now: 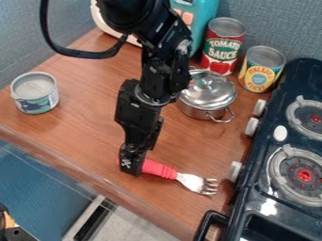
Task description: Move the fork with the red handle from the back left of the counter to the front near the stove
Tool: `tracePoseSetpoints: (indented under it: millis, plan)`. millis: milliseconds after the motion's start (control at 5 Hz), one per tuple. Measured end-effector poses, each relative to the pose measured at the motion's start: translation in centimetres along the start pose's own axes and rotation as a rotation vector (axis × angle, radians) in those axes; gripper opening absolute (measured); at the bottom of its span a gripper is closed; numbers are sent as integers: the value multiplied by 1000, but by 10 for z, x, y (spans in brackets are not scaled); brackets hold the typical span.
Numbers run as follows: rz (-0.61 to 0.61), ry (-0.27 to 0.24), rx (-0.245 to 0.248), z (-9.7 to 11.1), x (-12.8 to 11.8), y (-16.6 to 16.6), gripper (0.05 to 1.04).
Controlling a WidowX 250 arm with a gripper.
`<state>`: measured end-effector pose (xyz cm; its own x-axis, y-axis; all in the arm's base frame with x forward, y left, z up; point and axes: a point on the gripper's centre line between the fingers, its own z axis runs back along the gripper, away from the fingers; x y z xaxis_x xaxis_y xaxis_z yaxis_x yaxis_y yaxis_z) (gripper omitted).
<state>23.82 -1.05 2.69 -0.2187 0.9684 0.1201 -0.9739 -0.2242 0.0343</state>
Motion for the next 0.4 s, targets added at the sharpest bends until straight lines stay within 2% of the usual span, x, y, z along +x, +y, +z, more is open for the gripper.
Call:
tracePoseSetpoints:
  millis: [200, 400]
  plan:
    - [39, 39, -33, 18, 9, -4, 1008]
    - [92, 138, -39, 36, 33, -21, 1001]
